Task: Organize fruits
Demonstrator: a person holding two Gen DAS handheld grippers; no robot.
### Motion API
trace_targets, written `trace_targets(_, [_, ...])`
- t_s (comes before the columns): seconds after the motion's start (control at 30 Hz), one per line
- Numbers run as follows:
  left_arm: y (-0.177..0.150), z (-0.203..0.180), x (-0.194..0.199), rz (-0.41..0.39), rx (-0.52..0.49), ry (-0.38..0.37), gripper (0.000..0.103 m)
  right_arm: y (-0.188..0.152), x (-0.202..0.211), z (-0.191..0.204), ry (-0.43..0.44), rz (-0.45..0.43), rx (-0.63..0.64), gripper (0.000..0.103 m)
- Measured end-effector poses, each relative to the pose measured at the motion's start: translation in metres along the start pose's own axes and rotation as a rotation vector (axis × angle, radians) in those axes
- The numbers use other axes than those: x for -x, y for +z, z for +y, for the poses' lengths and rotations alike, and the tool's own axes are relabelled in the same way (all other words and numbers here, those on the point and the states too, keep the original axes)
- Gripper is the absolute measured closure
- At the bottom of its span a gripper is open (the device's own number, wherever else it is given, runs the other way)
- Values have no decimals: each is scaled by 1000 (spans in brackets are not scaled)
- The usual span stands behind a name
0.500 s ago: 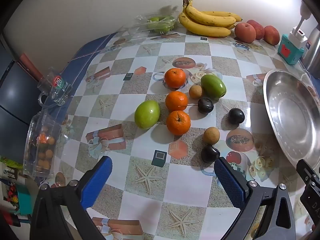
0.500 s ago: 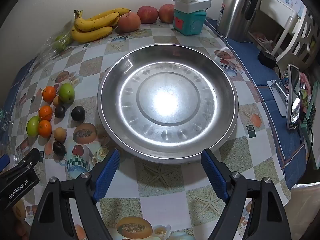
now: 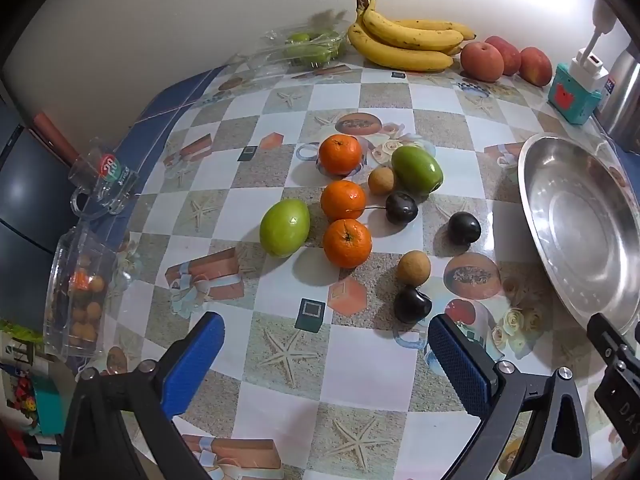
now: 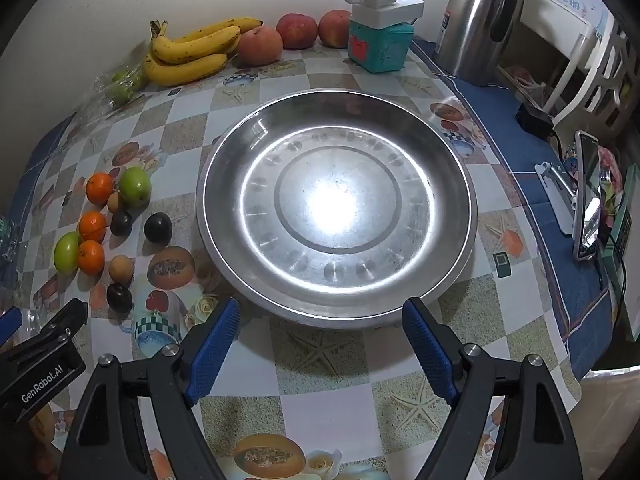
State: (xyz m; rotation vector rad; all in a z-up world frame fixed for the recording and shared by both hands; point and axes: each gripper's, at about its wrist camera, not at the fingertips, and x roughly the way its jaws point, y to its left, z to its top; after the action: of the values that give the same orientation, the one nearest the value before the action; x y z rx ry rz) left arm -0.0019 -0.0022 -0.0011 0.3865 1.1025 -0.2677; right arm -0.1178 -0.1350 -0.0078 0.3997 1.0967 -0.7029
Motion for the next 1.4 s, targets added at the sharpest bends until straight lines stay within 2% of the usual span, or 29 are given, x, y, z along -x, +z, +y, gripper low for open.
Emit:
trace_targets(0.83, [1,3,0,-2,13,4,0,1,9,6,7,-34,33,19])
trace_targets(1.4, [2,1,7,-32,6,-23,0,0,4,8,1,-17,35,19])
